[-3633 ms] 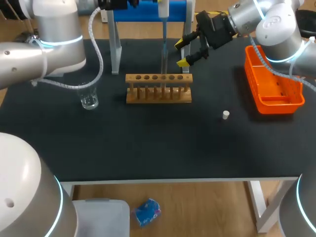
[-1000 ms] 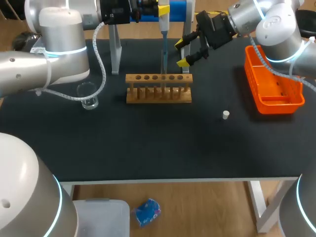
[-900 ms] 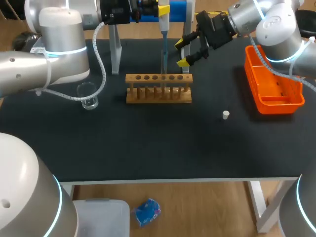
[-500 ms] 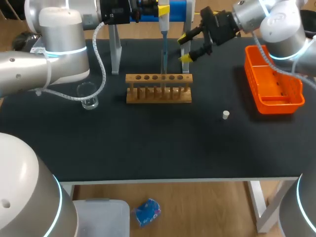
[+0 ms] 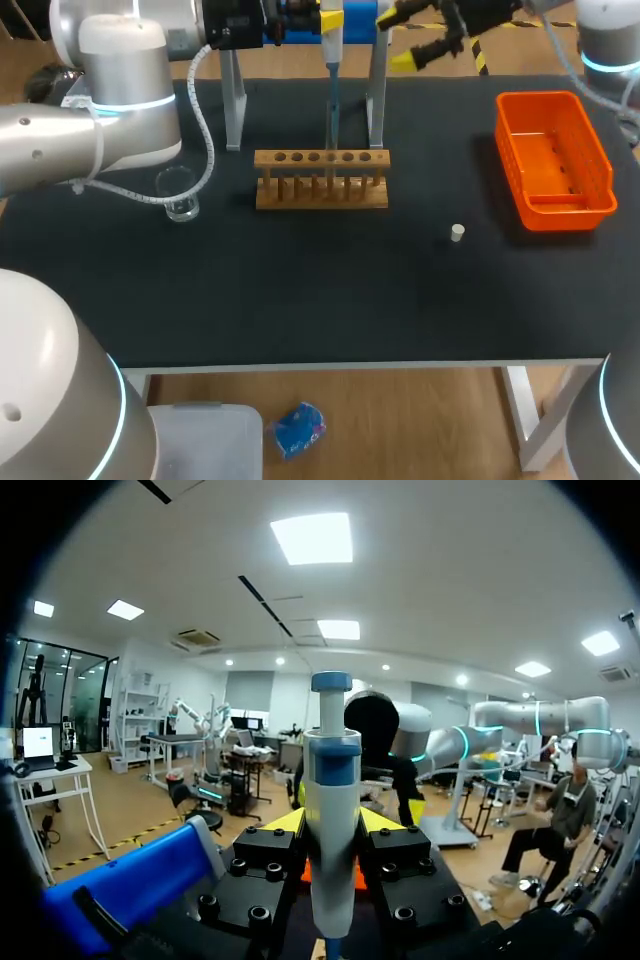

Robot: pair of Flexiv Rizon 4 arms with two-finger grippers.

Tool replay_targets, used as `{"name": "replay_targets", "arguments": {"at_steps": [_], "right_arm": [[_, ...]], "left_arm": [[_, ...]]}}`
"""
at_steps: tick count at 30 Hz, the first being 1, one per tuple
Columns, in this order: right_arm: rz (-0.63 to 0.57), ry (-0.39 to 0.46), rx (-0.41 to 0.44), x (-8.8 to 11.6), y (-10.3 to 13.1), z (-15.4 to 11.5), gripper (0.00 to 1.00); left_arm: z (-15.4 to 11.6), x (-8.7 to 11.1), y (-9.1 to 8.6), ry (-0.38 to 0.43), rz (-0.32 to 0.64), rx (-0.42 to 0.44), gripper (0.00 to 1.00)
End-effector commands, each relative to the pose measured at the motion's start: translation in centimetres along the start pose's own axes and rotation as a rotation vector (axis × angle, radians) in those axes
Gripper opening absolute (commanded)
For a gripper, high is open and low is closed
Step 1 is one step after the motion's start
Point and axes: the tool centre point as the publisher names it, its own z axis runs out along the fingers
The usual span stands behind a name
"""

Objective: Invert the test tube, pick up the pipette, mount the tip to pipette, aspirate from beaker and dispense into the tube, eject the tip, return the pipette, and cap with the stopper.

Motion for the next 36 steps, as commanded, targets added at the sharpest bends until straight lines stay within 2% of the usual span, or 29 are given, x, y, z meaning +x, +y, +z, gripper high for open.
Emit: {"name": "replay_targets", "arguments": {"at_steps": [1,11,17,18,19,20,23,36], "right_arm": [[-0.015,0.014,-0.010,0.3,2.4,-1.4,1.00],[-0.031,-0.010,-0.089,-0.6,7.4,-2.0,1.00],[-0.042,0.012,-0.145,-1.3,9.9,-1.6,1.00],[-0.042,0.015,-0.153,-1.5,10.2,-1.7,0.45],[-0.044,0.015,-0.164,-1.6,10.6,-1.6,0.38],[-0.044,0.020,-0.183,-1.8,10.9,-1.7,0.00],[-0.068,0.026,-0.211,-2.1,12.0,-1.6,0.00],[-0.068,0.026,-0.211,-2.1,12.0,-1.6,0.00]], "left_arm": [[0.0,0.1,0.0,-0.004,0.001,0.002,0.00],[0.0,0.1,0.0,-0.004,0.001,0.002,0.00],[0.0,0.1,0.0,-0.004,0.001,0.002,0.00],[0.0,0.1,0.0,-0.004,0.001,0.002,0.00],[0.0,0.1,0.0,-0.004,0.001,0.002,0.00],[0.0,0.1,0.0,-0.004,0.001,0.002,0.00],[0.0,0.1,0.0,-0.004,0.001,0.002,0.00],[0.0,0.1,0.0,-0.004,0.001,0.002,0.00]]}}
